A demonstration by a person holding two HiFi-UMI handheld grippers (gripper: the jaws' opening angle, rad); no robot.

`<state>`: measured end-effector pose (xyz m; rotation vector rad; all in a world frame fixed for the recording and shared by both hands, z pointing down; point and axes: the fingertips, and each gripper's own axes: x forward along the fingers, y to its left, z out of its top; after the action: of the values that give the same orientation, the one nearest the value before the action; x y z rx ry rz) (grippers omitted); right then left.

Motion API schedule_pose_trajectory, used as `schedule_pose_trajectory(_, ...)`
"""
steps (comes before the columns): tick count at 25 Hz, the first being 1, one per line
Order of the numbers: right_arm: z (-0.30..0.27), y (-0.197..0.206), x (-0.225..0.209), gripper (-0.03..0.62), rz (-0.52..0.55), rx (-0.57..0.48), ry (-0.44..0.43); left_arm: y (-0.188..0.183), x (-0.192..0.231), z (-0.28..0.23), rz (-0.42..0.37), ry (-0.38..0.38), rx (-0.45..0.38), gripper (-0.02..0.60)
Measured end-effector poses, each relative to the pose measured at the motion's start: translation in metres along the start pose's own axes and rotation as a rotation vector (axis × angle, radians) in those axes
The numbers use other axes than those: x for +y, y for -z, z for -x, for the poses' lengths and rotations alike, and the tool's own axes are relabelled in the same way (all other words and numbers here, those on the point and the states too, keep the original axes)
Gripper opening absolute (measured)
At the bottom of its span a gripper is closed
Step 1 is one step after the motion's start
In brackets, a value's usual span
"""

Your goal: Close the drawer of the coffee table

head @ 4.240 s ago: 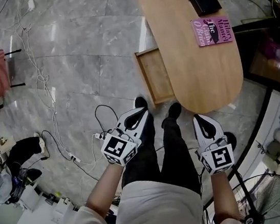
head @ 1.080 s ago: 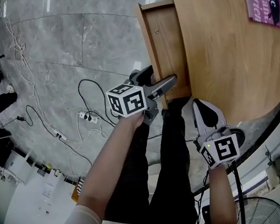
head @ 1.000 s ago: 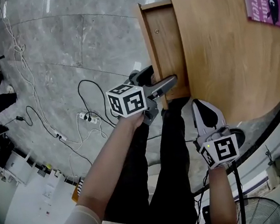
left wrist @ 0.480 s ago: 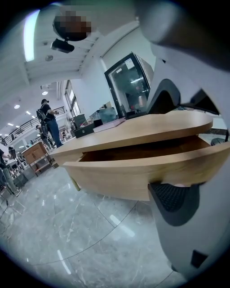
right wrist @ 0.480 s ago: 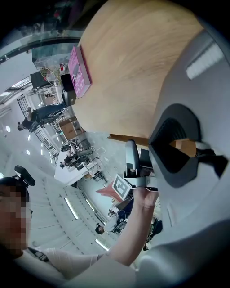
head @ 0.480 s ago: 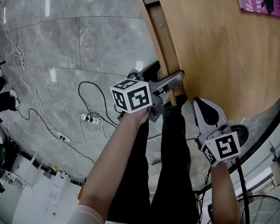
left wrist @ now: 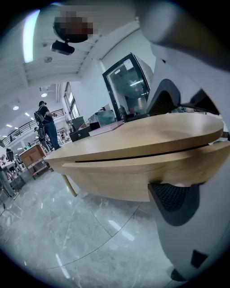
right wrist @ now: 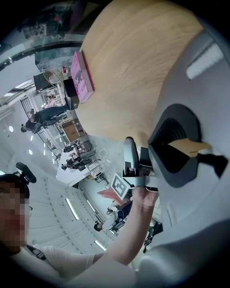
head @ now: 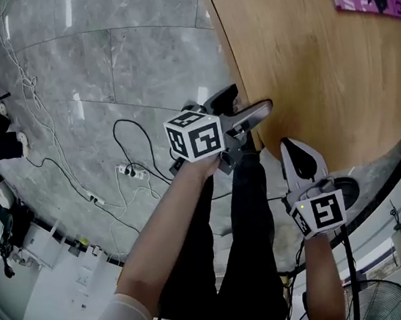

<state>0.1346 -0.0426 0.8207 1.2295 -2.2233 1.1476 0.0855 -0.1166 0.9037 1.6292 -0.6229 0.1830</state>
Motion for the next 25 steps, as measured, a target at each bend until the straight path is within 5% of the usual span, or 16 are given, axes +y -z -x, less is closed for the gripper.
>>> schedule_pose_trajectory(19, -0.004, 0.008, -0.004, 0.011, 0.021, -0.035, -0.055, 0.003, -0.018, -0.037, 0.0, 0.147, 0.025, 0.459)
schedule_pose_trajectory(25, -0.002, 0.011, -0.007, 0.011, 0.015, -0.039, -0.039, 0.007, -0.021, -0.035, -0.081, 0.143, 0.091, 0.459)
